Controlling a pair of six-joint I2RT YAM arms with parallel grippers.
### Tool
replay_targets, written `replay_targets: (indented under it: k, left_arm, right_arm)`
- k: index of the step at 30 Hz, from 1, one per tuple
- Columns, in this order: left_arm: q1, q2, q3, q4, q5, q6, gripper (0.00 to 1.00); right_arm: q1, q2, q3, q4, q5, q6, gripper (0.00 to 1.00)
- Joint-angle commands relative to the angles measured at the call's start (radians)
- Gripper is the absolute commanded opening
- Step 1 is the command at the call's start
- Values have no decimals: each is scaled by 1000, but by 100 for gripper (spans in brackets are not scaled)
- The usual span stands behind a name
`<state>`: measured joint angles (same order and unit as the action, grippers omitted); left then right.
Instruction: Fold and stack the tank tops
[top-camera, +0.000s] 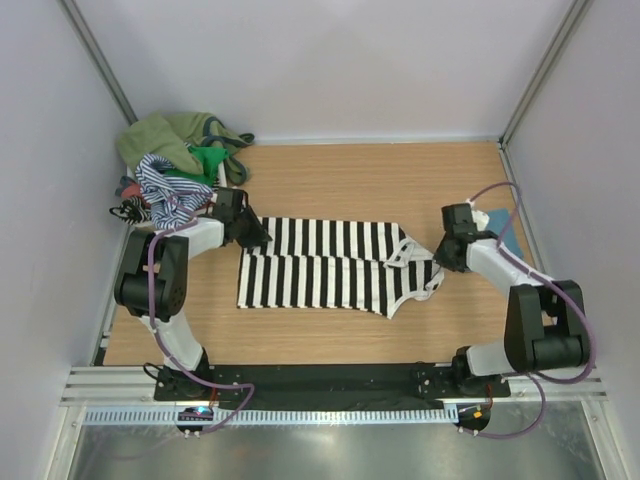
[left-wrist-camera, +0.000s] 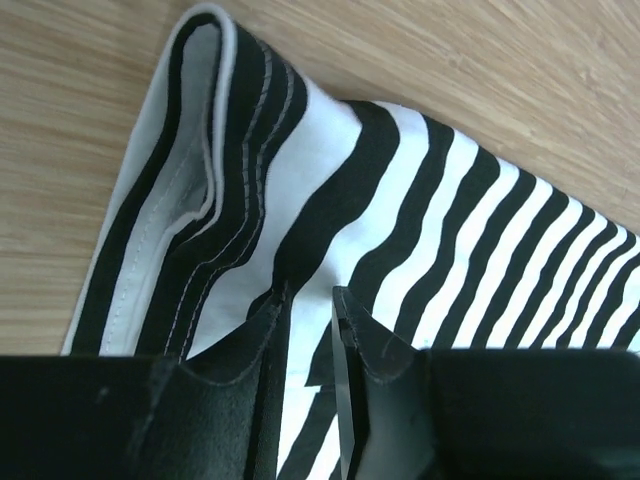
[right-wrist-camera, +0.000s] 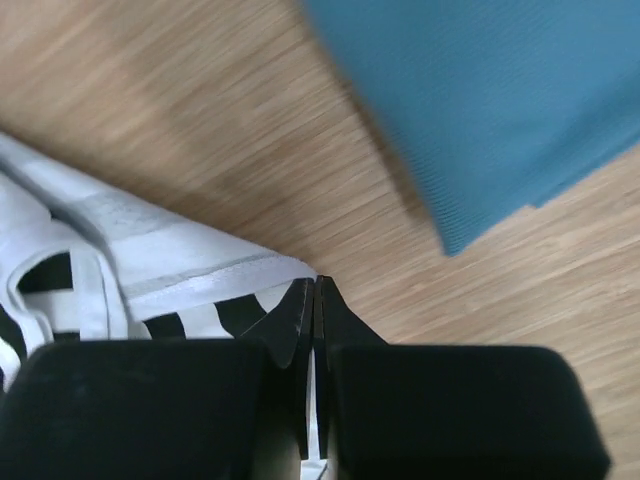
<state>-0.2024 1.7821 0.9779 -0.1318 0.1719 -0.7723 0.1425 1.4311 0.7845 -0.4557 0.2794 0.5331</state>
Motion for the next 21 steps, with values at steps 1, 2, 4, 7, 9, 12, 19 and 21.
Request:
replay_targets:
  k: [1,2,4,7,9,12,19,21]
  left_arm:
    - [14,37,11,-46,-38,27,25]
    - [15,36,12,-49,-38,28,25]
    - [15,27,11,-52,-38,28,24]
    - [15,13,5,-51,-38,28,25]
    - [15,8,4,-51,-41,25,24]
    - [14,-3,-2,-51,-49,25,24]
    - [11,-75,-27,-48,-80,31,24]
    - [3,-88,-28,-48,-83,34,24]
  right_arm:
    - [-130,-104,-78,86,-32,88,5]
    - [-180,-116,-99,103,-58,94,7]
    - [-237,-132,-143,138,-120,103,14]
    - [-314,-139,-163,153,-173,97,16]
    - [-354,-149,-169,157,-213,85,27]
    - [-379,-181,-185,166,-236,88,41]
    - [-383,-276,-191,184,-243,79,57]
    - [-383,-300,-192,183,-253,71,57]
